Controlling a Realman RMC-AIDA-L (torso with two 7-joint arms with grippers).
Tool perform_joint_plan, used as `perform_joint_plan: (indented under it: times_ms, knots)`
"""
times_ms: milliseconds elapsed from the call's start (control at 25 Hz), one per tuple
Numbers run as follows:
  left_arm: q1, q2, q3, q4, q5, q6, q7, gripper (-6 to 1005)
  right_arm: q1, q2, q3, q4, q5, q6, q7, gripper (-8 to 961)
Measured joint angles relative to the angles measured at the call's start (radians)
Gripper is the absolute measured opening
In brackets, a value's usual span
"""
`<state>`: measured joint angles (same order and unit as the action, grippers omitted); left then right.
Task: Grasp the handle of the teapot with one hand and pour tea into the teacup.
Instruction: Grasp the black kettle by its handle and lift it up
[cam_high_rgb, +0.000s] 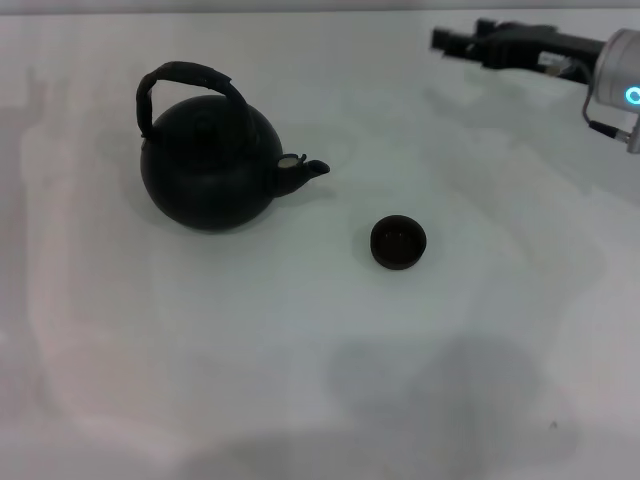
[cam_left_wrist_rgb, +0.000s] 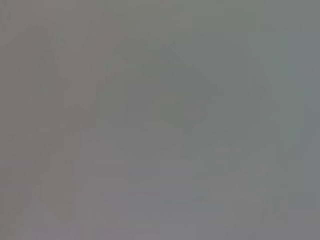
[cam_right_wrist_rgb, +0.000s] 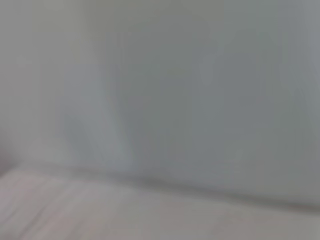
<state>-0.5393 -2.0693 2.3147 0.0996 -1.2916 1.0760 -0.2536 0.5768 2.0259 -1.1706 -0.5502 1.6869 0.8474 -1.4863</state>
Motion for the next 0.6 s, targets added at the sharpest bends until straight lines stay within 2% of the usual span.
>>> perform_joint_plan:
  times_ms: [200, 400, 600]
  knots:
    - [0.001, 0.000, 0.000, -0.002, 0.000, -0.003, 0.004, 888, 0.001, 0.002, -0.007, 0.120, 0.364, -0.104, -0.350, 837]
    - [0.000, -0.002, 0.006, -0.020, 0.006, -0.007, 0.005, 888, 0.008, 0.002, -0.008, 0.202, 0.637, -0.117, -0.700, 838]
    - [0.017, -0.003, 0.012, -0.040, 0.030, -0.086, 0.010, 887, 0.038, 0.002, -0.006, 0.279, 0.816, -0.111, -0.930, 839]
